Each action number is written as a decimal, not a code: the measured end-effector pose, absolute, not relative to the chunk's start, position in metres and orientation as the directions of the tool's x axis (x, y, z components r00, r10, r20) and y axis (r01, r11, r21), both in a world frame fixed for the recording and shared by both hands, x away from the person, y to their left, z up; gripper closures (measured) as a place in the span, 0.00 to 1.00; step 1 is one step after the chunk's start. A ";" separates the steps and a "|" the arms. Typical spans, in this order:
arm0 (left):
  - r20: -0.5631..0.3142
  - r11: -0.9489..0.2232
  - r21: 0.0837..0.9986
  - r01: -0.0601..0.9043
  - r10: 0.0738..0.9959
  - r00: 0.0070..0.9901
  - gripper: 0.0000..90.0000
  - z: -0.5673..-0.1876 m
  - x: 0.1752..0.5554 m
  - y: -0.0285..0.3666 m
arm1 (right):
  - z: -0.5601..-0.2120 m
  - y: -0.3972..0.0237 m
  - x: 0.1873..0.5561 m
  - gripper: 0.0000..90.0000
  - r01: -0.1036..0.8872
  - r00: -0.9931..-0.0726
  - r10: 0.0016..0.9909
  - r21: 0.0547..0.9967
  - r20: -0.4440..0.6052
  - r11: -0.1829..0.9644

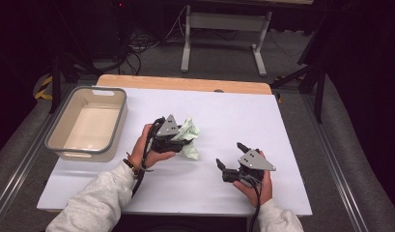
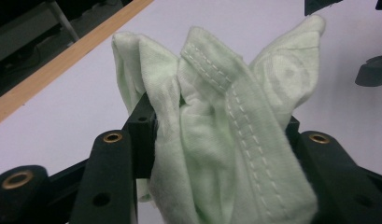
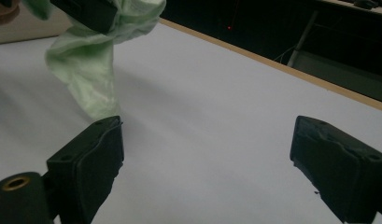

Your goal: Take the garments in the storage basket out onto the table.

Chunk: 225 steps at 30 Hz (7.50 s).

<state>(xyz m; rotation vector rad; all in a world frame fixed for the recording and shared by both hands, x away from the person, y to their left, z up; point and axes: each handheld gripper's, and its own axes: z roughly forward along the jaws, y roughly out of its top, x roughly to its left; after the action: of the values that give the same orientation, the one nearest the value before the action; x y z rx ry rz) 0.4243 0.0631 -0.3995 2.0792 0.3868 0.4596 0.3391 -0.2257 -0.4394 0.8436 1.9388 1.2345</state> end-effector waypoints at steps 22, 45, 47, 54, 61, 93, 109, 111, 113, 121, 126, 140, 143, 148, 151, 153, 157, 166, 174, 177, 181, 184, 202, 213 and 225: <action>0.132 -0.471 0.875 0.112 0.456 0.880 0.25 -0.401 0.428 0.062 | -0.440 -0.225 0.339 0.11 0.164 -0.561 0.804 0.925 -0.197 0.341; 0.179 -0.547 0.834 0.070 0.389 0.904 0.22 -0.415 0.413 0.110 | -0.436 -0.222 0.341 0.22 0.185 -0.609 0.777 0.925 -0.158 0.333; 0.191 -0.582 0.809 0.074 0.380 0.905 0.23 -0.423 0.416 0.106 | -0.436 -0.220 0.342 0.25 0.196 -0.622 0.770 0.922 -0.146 0.333; 0.176 -0.610 0.785 0.110 0.389 0.904 0.30 -0.437 0.426 0.096 | -0.441 -0.203 0.355 0.26 0.256 -0.675 0.728 0.887 -0.120 0.384; 0.182 -0.655 0.744 0.129 0.385 0.905 0.42 -0.447 0.432 0.087 | -0.450 -0.179 0.372 0.32 0.302 -0.716 0.686 0.828 -0.130 0.472; 0.197 -0.579 0.804 0.133 0.470 0.860 0.96 -0.426 0.433 0.110 | -0.440 -0.185 0.376 0.98 0.274 -0.691 0.708 0.854 -0.146 0.444; 0.214 -0.540 0.831 0.134 0.533 0.819 0.97 -0.408 0.435 0.138 | -0.422 -0.210 0.372 0.98 0.224 -0.625 0.767 0.908 -0.144 0.353; 0.223 -0.544 0.829 0.131 0.535 0.815 0.97 -0.406 0.435 0.140 | -0.420 -0.213 0.372 0.98 0.217 -0.623 0.770 0.914 -0.142 0.344; 0.209 -0.531 0.836 0.139 0.541 0.815 0.97 -0.406 0.435 0.140 | -0.419 -0.215 0.372 0.98 0.217 -0.614 0.777 0.917 -0.139 0.336; 0.258 -0.563 0.820 0.102 0.523 0.812 0.97 -0.402 0.428 0.131 | -0.416 -0.223 0.372 0.98 0.216 -0.586 0.797 0.920 -0.145 0.326; 0.254 -0.550 0.828 0.111 0.544 0.800 0.97 -0.400 0.429 0.135 | -0.413 -0.230 0.373 0.97 0.214 -0.568 0.811 0.926 -0.140 0.310; 0.260 -0.533 0.839 0.111 0.571 0.778 0.96 -0.395 0.429 0.141 | -0.412 -0.238 0.372 0.97 0.217 -0.542 0.831 0.935 -0.124 0.282; 0.239 -0.515 0.849 0.122 0.579 0.780 0.94 -0.396 0.430 0.142 | -0.412 -0.238 0.373 0.96 0.225 -0.549 0.827 0.932 -0.118 0.283; 0.240 -0.521 0.844 0.124 0.575 0.782 0.92 -0.397 0.431 0.141 | -0.413 -0.234 0.373 0.95 0.228 -0.566 0.815 0.926 -0.125 0.300; 0.238 -0.519 0.845 0.126 0.577 0.781 0.88 -0.397 0.431 0.141 | -0.414 -0.235 0.374 0.94 0.234 -0.567 0.815 0.926 -0.118 0.297; 0.236 -0.515 0.847 0.128 0.581 0.779 0.88 -0.397 0.431 0.141 | -0.415 -0.233 0.374 0.94 0.236 -0.583 0.804 0.922 -0.118 0.307; 0.242 -0.511 0.851 0.120 0.584 0.775 0.79 -0.396 0.430 0.141 | -0.416 -0.231 0.374 0.93 0.240 -0.591 0.797 0.916 -0.124 0.321; 0.238 -0.509 0.854 0.108 0.567 0.789 0.67 -0.395 0.426 0.137 | -0.417 -0.227 0.373 0.91 0.245 -0.623 0.772 0.906 -0.127 0.346; 0.230 -0.531 0.841 0.106 0.527 0.818 0.53 -0.400 0.426 0.130 | -0.416 -0.213 0.367 0.87 0.225 -0.680 0.720 0.896 -0.137 0.383; 0.216 -0.560 0.818 0.128 0.507 0.835 0.48 -0.408 0.428 0.122 | -0.417 -0.204 0.364 0.83 0.226 -0.708 0.695 0.892 -0.126 0.392; 0.194 -0.577 0.805 0.139 0.476 0.857 0.41 -0.418 0.429 0.110 | -0.426 -0.184 0.361 0.78 0.243 -0.763 0.638 0.868 -0.104 0.432; 0.192 -0.613 0.778 0.138 0.442 0.876 0.38 -0.428 0.432 0.096 | -0.437 -0.171 0.364 0.73 0.282 -0.771 0.630 0.839 -0.091 0.466; 0.193 -0.706 0.688 0.168 0.401 0.896 0.71 -0.448 0.453 0.066 | -0.458 -0.154 0.392 0.84 0.413 -0.717 0.696 0.788 -0.028 0.457; 0.211 -0.668 0.723 0.176 0.457 0.864 0.98 -0.429 0.450 0.078 | -0.443 -0.161 0.388 0.96 0.362 -0.733 0.679 0.822 -0.039 0.438; 0.189 -0.519 0.830 0.202 0.604 0.774 0.97 -0.375 0.439 0.112 | -0.384 -0.179 0.402 0.97 0.289 -0.736 0.676 0.897 -0.015 0.334</action>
<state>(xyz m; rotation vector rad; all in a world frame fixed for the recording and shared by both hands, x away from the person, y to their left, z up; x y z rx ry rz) 0.4394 0.1119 -0.3749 2.0967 0.5998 0.5866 0.4022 -0.1793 -0.3839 0.8524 2.2180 1.3715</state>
